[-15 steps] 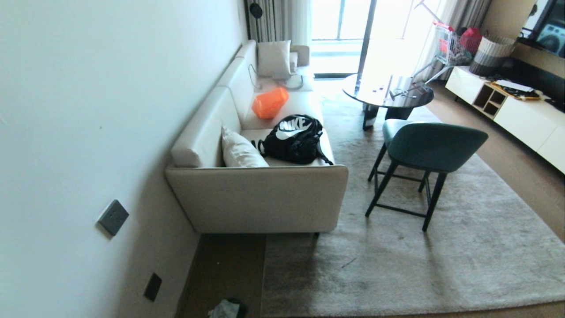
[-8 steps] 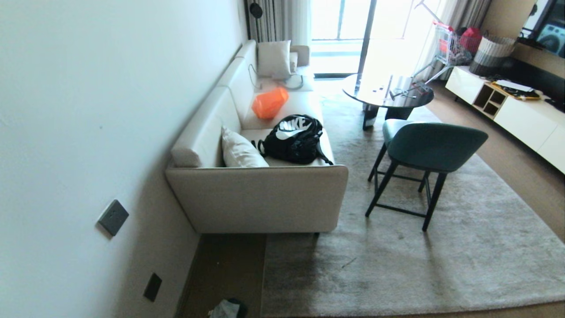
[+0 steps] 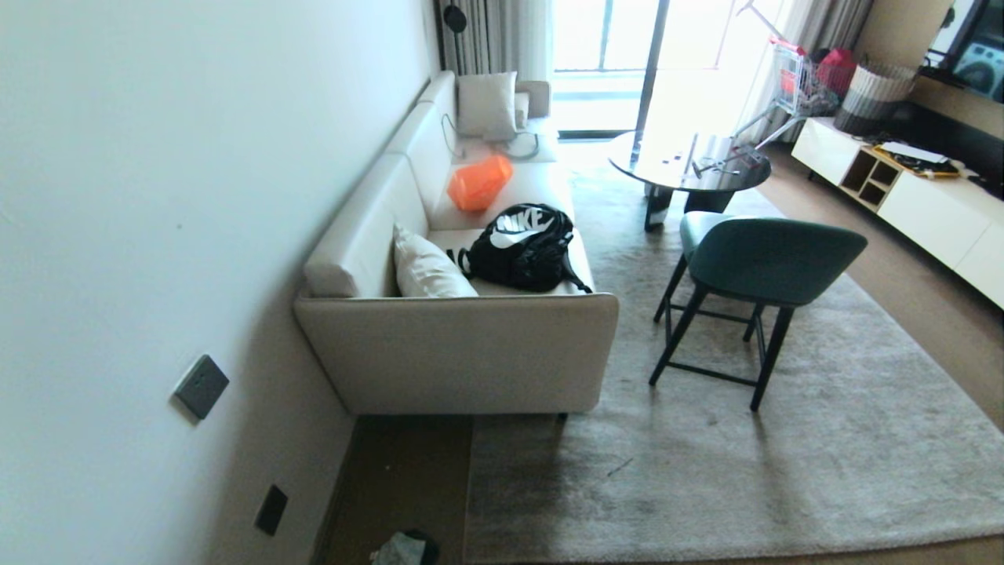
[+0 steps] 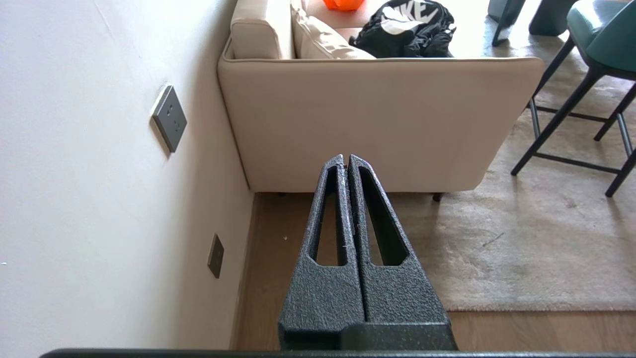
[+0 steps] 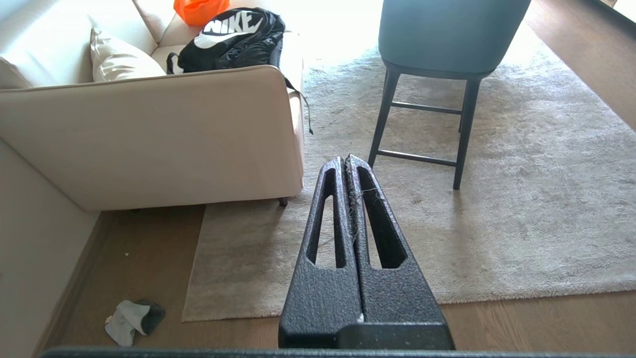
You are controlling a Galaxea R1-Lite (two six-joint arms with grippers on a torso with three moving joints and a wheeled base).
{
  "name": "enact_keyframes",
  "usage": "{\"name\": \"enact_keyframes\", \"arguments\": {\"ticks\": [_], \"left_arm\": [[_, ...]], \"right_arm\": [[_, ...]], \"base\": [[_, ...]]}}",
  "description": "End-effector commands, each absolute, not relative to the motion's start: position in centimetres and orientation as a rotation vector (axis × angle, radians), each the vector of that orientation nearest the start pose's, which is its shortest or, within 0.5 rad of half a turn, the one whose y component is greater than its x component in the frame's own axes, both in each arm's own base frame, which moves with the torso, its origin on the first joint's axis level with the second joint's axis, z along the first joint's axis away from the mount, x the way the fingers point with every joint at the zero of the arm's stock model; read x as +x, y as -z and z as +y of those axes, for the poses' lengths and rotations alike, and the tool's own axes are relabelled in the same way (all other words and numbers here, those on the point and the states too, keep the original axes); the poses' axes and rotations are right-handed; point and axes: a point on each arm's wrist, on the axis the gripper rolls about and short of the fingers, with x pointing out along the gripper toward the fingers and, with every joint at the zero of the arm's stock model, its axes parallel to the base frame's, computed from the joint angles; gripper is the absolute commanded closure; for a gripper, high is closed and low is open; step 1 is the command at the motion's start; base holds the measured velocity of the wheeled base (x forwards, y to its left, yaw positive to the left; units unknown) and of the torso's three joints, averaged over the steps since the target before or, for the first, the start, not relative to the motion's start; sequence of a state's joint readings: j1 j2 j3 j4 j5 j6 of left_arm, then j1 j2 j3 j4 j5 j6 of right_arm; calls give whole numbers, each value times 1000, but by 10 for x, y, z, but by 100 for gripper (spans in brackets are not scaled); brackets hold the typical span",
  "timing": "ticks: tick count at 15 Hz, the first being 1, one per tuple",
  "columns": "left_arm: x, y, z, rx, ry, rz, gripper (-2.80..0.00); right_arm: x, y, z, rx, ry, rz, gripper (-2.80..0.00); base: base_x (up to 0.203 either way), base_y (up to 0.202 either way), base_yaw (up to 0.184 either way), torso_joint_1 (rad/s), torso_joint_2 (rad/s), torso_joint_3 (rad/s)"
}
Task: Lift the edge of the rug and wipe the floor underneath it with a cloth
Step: Pick up the rag
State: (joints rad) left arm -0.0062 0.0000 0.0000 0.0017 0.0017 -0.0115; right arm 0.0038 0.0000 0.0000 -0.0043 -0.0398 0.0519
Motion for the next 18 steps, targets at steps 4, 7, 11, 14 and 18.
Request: {"name": "enact_keyframes", "arguments": {"ticks": [4,7,11,14,18], "left_arm": [[-23,-75,0,-12,5,2,0],[-23,-75,0,-12,5,2,0],[-23,-75,0,-12,5,2,0],[-23,-75,0,-12,5,2,0],[-23,-75,0,-12,5,2,0]], "right_arm": [[-23,-76,-1,52,35,-6,0],[-23,-76,-1,52,35,-6,0],[-23,-76,-1,52,35,-6,0],[-23,-76,-1,52,37,-6,0],[-23,-76,-1,55,37,-6,0]], "base": [[0,0,0,0,0,0],[0,0,0,0,0,0],[0,0,0,-115,253,157],[0,0,0,-128,317,179],[0,0,0,-127,322,186]]}}
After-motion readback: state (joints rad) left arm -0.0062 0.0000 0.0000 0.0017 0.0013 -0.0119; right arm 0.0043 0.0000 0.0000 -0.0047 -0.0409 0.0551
